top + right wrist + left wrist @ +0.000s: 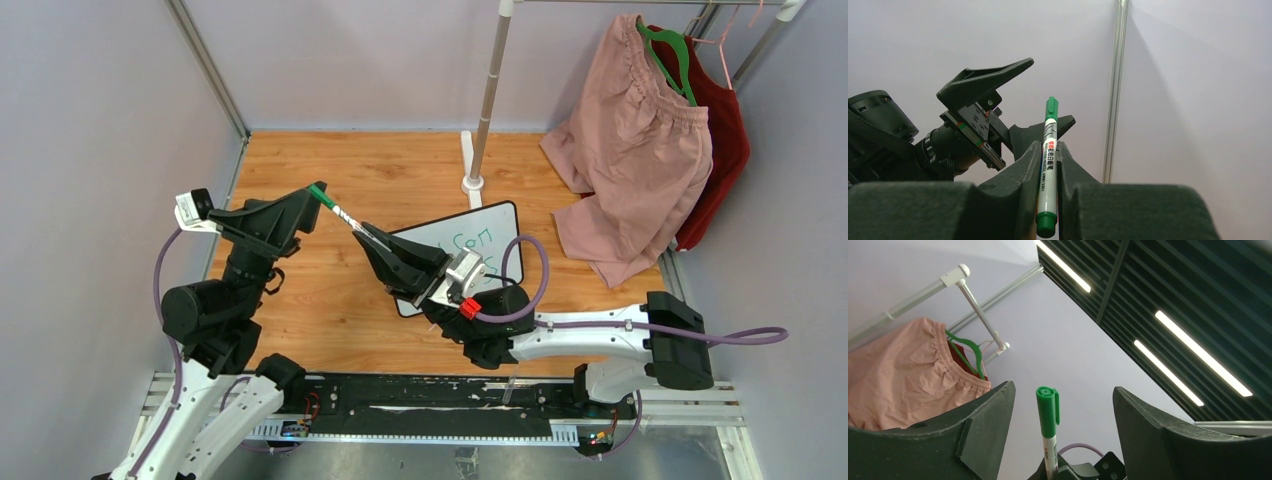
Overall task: Write a sentence on the whiteboard
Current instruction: Close the whiteboard marker at the center of the board.
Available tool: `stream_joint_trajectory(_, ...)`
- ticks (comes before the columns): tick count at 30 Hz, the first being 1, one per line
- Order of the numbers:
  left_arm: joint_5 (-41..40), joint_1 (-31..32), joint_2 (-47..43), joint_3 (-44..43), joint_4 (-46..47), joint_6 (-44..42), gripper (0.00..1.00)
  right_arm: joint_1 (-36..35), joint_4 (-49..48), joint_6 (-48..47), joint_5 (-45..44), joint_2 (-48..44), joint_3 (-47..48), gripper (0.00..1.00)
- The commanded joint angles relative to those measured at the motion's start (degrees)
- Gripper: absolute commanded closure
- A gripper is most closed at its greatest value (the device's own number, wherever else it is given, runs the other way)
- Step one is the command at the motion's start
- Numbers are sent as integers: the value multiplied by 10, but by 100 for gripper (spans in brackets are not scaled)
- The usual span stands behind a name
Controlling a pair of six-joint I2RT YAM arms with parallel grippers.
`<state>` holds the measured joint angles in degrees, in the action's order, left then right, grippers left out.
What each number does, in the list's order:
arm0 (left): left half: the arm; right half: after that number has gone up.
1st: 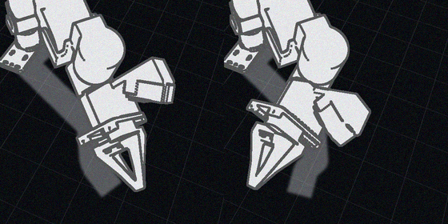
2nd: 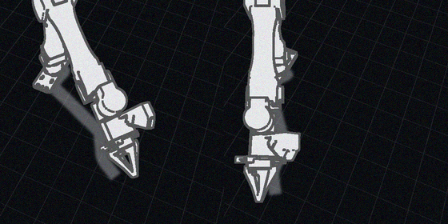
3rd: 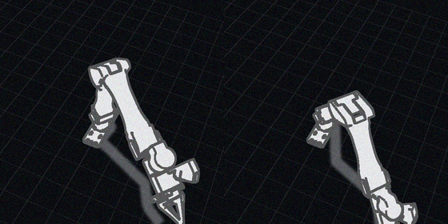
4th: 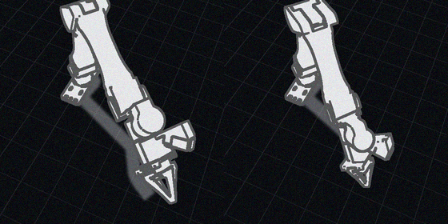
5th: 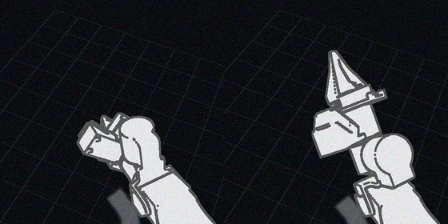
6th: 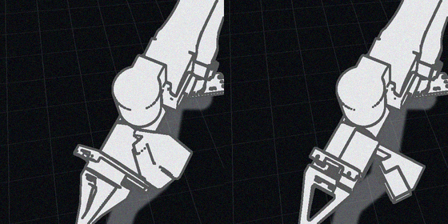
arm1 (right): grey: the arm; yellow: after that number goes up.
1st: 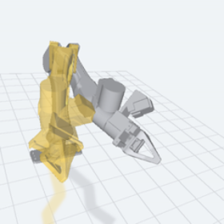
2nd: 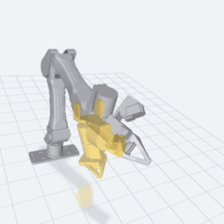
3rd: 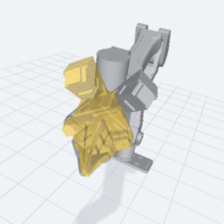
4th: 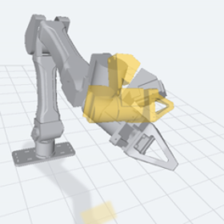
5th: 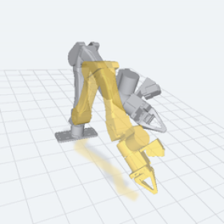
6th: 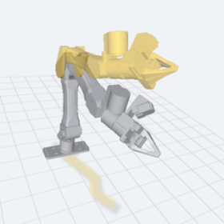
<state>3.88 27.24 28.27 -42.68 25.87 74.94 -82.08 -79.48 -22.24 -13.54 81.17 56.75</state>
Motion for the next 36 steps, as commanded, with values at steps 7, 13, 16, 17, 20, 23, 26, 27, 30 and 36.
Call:
stream_joint_trajectory(7, 17, 5, 35, -36, 12, -7, 32, -3, -17, 13, 6, -33, -23, 100)
stream_joint_trajectory(13, 21, 5, 38, -30, 12, -3, 47, -3, -21, 11, 5, -30, -22, 100)
stream_joint_trajectory(16, 24, 5, 39, -29, 12, -3, 53, -3, -22, 11, 5, -29, -22, 100)
stream_joint_trajectory(17, 25, 5, 39, -29, 12, -3, 54, -3, -22, 11, 5, -29, -22, 100)
stream_joint_trajectory(20, 26, 5, 40, -28, 12, -3, 57, -3, -22, 11, 4, -29, -21, 100)
stream_joint_trajectory(23, 31, 5, 41, -28, 12, -2, 57, -3, -22, 9, 4, -28, -20, 100)
stream_joint_trajectory(26, 35, 5, 41, -25, 12, 1, 55, -3, -21, 8, 3, -26, -17, 100)
stream_joint_trajectory(27, 35, 5, 41, -24, 12, 1, 54, -3, -22, 8, 2, -25, -17, 100)
stream_joint_trajectory(30, 38, 5, 41, -22, 12, 1, 55, -3, -21, 9, 1, -23, -15, 100)
stream_joint_trajectory(36, 40, 5, 38, -18, 12, 0, 66, -3, -25, 9, 0, -20, -13, 100)
